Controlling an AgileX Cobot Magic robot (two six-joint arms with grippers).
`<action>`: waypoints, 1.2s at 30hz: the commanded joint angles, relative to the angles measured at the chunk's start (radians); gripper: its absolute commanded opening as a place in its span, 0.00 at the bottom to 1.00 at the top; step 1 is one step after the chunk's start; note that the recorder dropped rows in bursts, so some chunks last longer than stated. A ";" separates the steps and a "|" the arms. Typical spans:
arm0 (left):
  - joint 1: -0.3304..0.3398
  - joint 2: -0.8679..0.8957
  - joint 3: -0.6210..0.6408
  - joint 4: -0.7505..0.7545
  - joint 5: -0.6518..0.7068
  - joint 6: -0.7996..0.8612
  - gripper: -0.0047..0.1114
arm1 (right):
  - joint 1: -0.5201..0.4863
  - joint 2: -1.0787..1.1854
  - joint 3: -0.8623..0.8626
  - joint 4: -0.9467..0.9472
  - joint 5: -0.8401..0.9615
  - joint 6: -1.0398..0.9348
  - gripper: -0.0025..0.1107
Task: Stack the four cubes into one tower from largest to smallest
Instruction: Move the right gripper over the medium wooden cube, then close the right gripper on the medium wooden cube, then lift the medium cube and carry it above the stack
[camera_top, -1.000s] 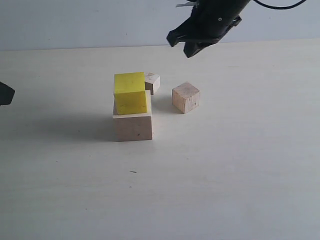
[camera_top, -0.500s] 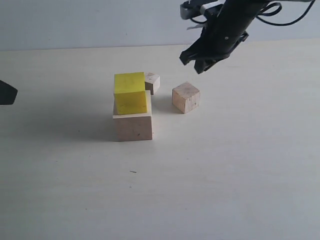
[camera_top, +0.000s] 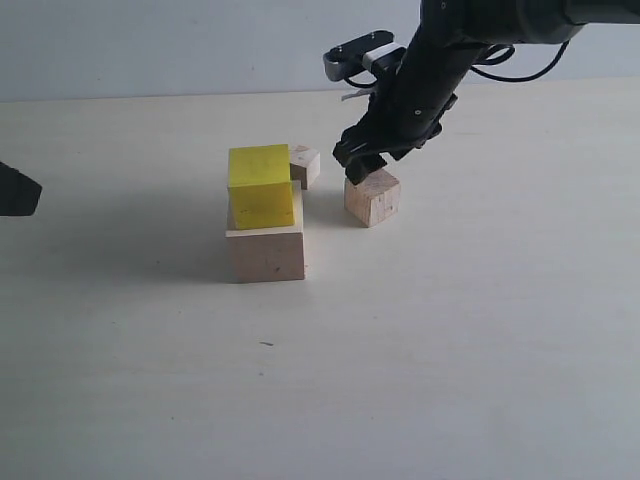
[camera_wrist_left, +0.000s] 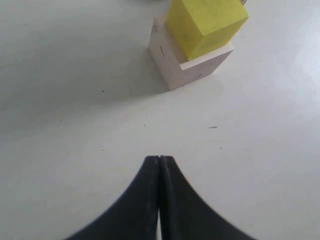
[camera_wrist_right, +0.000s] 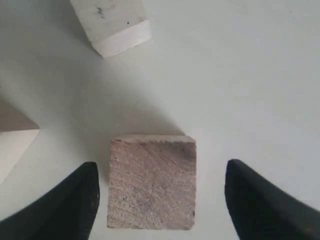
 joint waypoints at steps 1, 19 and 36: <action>0.002 0.005 0.003 -0.011 0.005 0.002 0.04 | 0.004 0.004 -0.004 -0.015 -0.016 -0.008 0.62; 0.002 0.005 0.003 -0.011 0.001 0.006 0.04 | 0.004 0.074 -0.004 0.005 -0.014 -0.003 0.49; 0.002 0.005 0.003 -0.011 0.007 0.006 0.04 | 0.004 -0.161 -0.005 -0.091 0.186 -0.227 0.02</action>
